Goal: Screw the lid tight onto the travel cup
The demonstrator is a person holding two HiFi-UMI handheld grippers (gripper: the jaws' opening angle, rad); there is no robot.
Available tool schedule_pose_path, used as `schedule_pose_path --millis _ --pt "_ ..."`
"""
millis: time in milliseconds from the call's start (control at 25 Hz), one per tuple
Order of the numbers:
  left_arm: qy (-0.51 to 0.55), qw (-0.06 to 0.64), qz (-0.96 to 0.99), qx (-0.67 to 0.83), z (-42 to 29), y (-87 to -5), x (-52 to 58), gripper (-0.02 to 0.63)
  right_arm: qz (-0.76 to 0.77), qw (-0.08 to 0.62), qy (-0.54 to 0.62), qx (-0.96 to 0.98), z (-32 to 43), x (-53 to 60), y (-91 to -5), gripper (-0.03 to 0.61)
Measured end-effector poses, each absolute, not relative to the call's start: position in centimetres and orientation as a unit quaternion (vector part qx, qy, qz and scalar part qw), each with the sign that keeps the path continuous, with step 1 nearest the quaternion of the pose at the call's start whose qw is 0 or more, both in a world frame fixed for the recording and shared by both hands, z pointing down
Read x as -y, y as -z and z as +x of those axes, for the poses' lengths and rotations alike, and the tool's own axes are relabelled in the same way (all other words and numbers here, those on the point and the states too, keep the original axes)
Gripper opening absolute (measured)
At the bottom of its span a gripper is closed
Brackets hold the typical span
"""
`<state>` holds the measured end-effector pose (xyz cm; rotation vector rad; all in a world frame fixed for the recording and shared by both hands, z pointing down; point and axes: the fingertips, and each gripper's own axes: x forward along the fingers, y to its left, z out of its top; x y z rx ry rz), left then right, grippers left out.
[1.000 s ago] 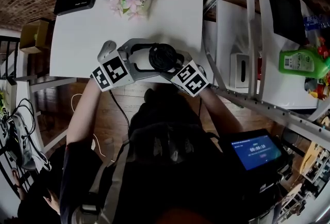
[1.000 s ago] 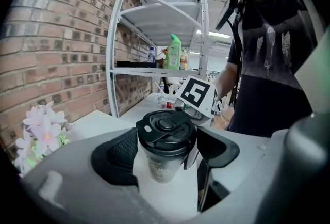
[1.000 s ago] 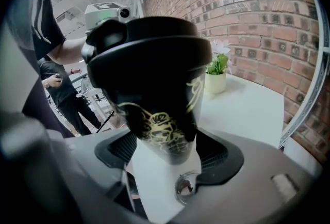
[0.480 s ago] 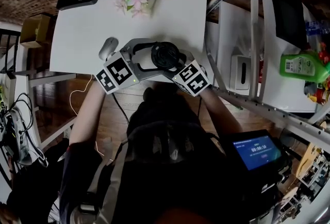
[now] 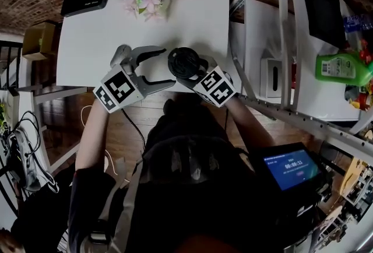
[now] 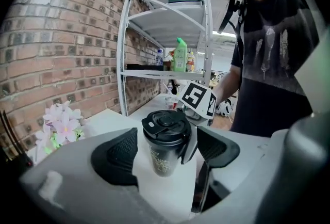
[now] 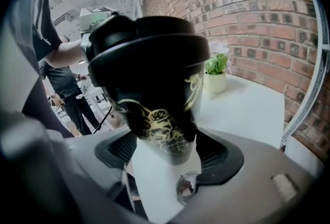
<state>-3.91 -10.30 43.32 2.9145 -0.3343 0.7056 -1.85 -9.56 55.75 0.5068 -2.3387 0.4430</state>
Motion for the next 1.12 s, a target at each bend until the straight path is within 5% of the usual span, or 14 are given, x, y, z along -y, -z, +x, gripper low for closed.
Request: schedule_pose_path --millis 1120 --pt "-0.159 0.059 0.952 0.256 -2.2 -44.5 10.3 0.365 0.204 0.350 -0.169 0.899 -1.8 9.7 -55.9 0.357"
